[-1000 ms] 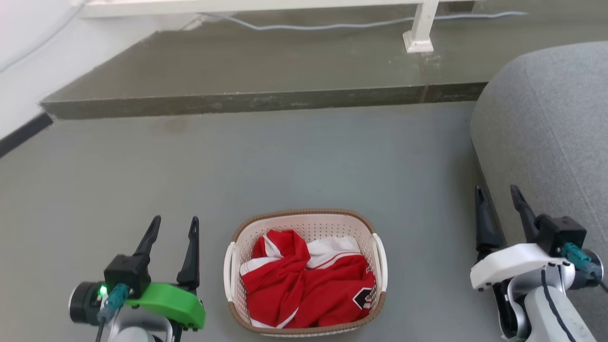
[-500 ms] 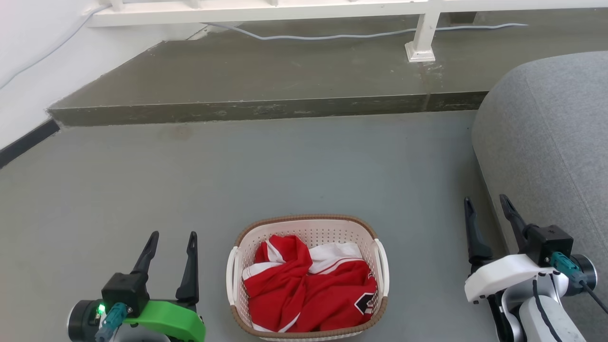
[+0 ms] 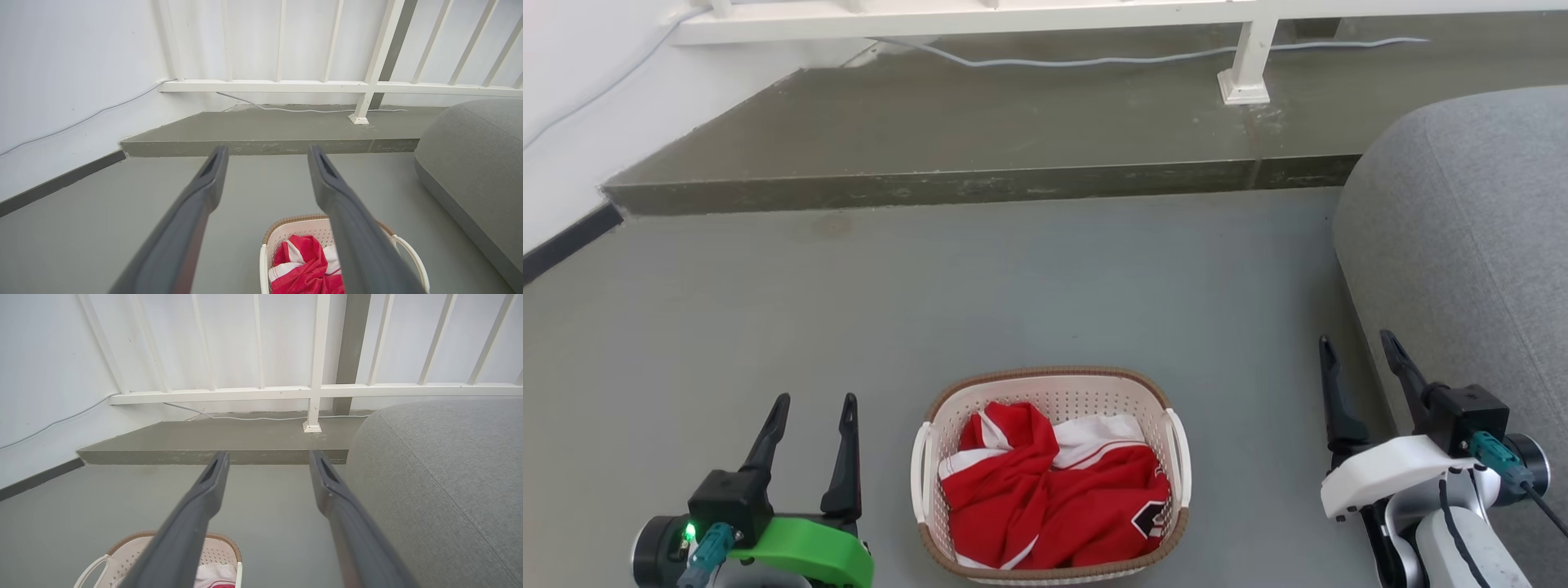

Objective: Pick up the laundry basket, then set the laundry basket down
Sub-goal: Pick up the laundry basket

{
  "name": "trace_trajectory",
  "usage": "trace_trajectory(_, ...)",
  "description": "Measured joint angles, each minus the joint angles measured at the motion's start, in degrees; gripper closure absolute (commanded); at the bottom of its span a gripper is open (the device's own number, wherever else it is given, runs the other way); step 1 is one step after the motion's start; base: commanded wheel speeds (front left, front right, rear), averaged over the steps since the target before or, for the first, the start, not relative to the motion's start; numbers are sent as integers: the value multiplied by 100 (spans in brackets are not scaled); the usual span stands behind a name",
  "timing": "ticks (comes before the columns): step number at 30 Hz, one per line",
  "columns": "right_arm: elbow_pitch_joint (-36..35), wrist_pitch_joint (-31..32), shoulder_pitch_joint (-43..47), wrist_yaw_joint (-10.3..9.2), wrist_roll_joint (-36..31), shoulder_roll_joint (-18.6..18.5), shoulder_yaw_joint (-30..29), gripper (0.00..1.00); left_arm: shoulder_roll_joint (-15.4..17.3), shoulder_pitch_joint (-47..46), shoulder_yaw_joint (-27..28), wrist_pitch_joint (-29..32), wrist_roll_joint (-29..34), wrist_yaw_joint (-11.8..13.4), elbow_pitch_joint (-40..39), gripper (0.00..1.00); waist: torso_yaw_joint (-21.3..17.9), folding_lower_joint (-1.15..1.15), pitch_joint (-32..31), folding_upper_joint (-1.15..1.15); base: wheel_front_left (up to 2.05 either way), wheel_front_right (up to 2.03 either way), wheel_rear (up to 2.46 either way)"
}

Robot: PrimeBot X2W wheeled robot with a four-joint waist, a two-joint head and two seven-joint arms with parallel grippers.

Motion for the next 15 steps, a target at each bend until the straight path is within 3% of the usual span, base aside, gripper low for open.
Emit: trace_trajectory(15, -41, 40, 4, -1, 0, 1, 18, 0, 14, 2, -4, 142, 0, 43, -160, 0, 5, 0, 58, 0, 0, 0, 0)
